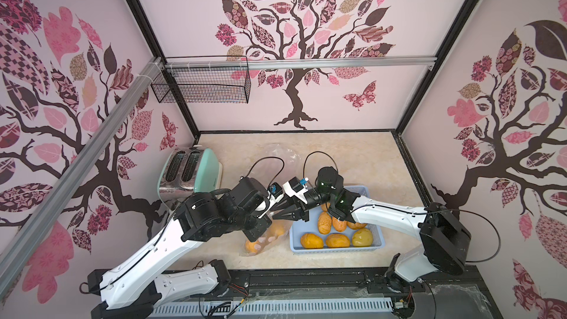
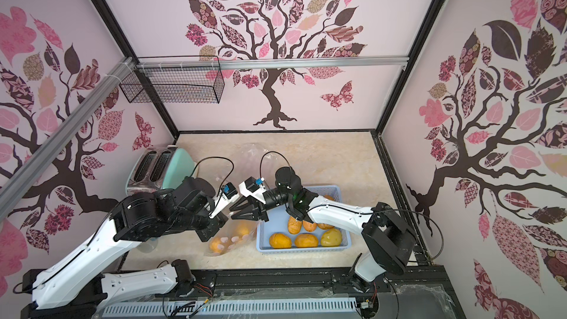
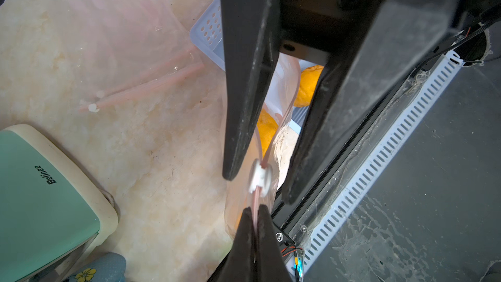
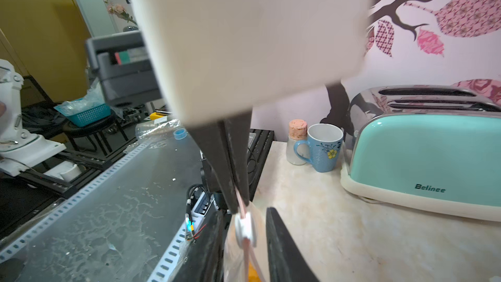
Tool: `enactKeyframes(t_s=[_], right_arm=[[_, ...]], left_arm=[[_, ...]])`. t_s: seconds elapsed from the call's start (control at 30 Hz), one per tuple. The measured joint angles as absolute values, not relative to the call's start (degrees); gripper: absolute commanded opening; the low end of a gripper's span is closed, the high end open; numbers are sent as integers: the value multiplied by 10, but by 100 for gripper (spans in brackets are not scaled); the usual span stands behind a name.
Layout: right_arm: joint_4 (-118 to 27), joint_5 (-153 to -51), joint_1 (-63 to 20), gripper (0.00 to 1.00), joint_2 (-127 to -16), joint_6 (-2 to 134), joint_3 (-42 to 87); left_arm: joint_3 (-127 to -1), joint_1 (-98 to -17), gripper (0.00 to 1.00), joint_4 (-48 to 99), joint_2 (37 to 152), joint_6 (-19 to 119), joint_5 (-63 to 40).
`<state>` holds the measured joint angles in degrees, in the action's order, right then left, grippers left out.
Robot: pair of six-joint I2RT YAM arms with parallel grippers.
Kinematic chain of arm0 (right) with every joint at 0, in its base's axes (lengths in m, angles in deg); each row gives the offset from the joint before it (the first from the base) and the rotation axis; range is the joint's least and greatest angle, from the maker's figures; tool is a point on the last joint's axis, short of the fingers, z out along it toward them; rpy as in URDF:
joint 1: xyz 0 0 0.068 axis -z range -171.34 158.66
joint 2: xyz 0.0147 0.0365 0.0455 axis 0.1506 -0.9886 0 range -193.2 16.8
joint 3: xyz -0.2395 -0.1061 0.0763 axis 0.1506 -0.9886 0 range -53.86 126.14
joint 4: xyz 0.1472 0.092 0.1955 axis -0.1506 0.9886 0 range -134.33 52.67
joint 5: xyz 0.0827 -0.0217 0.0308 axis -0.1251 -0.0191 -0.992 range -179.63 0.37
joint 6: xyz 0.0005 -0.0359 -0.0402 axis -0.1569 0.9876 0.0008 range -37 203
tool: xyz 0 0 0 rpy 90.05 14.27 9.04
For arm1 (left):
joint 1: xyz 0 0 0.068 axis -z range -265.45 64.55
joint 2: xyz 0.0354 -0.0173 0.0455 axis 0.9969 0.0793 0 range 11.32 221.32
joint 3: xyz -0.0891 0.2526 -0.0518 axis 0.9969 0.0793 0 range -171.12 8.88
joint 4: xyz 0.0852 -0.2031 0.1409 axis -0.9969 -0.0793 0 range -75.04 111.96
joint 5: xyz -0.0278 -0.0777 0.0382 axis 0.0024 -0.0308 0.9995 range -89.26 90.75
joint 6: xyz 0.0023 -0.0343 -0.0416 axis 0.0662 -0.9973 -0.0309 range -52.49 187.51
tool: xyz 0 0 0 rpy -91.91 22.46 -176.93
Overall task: Put the potatoes into a zipper bag and zip it
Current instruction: Zip the zipper on the zipper food storage bag.
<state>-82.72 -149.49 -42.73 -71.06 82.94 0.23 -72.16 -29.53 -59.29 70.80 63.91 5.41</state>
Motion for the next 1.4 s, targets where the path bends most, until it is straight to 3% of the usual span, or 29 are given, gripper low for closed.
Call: enactKeyframes(t_s=[0.63, 0.8, 0.93, 1.4], right_arm=[[-750, -1493, -433, 19, -711, 895, 13], [-745, -1487, -434, 20, -711, 899, 13], [-743, -1481, -434, 26, -711, 901, 13], [-743, -1469, -438, 21, -711, 905, 13]], left_arm=[[-717, -299, 0, -594, 699, 642, 56], [-715, -300, 0, -593, 698, 641, 56], [-712, -301, 0, -593, 697, 640, 56], [-711, -305, 0, -597, 698, 639, 55]])
